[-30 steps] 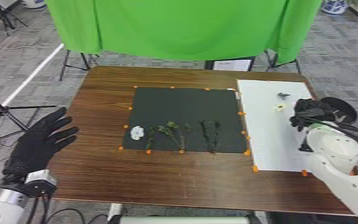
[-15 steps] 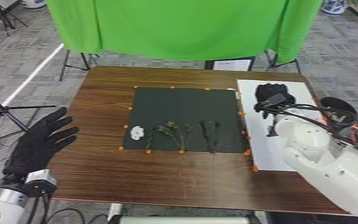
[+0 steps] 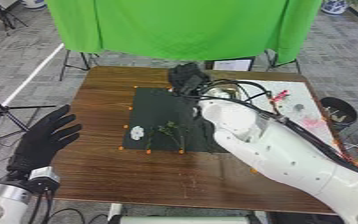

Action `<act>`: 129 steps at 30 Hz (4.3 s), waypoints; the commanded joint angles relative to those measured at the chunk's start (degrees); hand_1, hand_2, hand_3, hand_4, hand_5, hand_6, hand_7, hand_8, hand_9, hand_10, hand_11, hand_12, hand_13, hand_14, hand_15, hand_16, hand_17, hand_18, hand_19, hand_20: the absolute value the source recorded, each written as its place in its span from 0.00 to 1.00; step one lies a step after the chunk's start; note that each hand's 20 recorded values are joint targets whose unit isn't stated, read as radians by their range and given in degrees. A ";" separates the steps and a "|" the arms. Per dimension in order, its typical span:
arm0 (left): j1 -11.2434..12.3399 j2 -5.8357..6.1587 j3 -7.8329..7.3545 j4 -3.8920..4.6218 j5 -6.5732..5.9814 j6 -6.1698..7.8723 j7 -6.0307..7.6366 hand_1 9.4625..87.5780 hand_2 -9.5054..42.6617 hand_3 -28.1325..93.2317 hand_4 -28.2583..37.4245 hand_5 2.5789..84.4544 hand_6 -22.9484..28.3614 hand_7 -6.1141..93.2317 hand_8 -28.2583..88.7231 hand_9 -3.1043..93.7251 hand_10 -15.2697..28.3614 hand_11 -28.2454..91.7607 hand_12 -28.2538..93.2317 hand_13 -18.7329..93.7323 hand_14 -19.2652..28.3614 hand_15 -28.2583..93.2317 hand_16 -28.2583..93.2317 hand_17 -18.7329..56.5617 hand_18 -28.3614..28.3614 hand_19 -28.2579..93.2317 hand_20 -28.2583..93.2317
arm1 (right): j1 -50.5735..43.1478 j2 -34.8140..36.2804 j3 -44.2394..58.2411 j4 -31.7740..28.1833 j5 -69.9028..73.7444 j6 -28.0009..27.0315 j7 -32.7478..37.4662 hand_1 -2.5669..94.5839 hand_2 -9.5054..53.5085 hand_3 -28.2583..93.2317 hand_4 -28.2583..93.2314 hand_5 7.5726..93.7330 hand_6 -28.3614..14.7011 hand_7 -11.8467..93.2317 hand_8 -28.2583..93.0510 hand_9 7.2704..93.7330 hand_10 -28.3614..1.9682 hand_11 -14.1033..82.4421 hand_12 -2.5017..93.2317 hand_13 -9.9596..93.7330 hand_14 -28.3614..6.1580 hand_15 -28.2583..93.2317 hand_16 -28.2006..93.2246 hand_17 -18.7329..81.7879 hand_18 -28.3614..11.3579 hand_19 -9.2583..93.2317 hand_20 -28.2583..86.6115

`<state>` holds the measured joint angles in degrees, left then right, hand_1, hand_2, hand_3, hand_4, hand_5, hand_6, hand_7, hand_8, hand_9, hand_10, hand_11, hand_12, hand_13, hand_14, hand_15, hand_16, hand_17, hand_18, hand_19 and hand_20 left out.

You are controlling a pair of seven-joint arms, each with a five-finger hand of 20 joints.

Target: Arrange flowers

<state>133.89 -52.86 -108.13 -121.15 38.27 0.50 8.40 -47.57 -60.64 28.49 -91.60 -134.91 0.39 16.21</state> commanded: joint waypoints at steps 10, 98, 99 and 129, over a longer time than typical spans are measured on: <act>-0.16 0.51 1.15 0.08 0.17 0.58 0.45 0.19 0.12 0.82 0.00 0.29 0.52 0.26 0.15 0.27 0.62 0.42 0.37 0.33 0.74 0.57 0.22 0.12 0.88 0.58 0.33 | 0.61 -10.99 -6.39 9.77 -6.69 -0.80 -0.92 0.48 0.03 0.95 0.00 0.72 0.74 0.57 0.21 0.90 0.74 0.36 0.50 0.79 0.68 0.82 0.47 0.42 0.30 0.72 0.57; 2.03 -1.35 -0.54 0.19 0.06 -1.01 -1.16 0.19 0.13 0.82 0.00 0.30 0.53 0.26 0.15 0.27 0.62 0.42 0.37 0.33 0.74 0.57 0.22 0.12 0.88 0.58 0.33 | -42.47 27.79 47.27 -9.69 12.09 -11.81 23.51 0.21 0.00 0.96 0.00 0.26 0.54 0.40 0.12 0.35 0.48 0.36 0.27 0.51 0.50 0.59 0.39 0.33 0.15 0.66 0.53; 1.87 -1.31 -0.41 0.24 0.11 -1.08 -1.04 0.19 0.13 0.82 0.00 0.30 0.53 0.26 0.15 0.27 0.62 0.42 0.37 0.33 0.74 0.57 0.22 0.12 0.88 0.58 0.33 | -42.43 27.66 47.34 -9.39 12.15 -12.40 23.67 0.21 0.00 0.96 0.00 0.27 0.54 0.40 0.12 0.36 0.49 0.36 0.27 0.52 0.51 0.60 0.39 0.33 0.16 0.66 0.54; 2.69 -2.02 -0.58 -0.33 0.06 -0.19 -0.80 0.19 0.13 0.82 0.00 0.30 0.52 0.26 0.15 0.27 0.62 0.42 0.37 0.33 0.74 0.57 0.22 0.12 0.88 0.58 0.33 | -38.48 26.61 41.12 -1.24 11.24 -6.68 20.08 0.50 0.06 0.88 0.00 0.68 0.76 0.57 0.21 0.90 0.75 0.41 0.41 0.86 0.73 0.69 0.45 0.45 0.33 0.74 0.54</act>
<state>135.71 -54.12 -108.58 -121.02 38.30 0.12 7.90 -85.23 -33.71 69.64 -92.71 -121.41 -8.47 37.89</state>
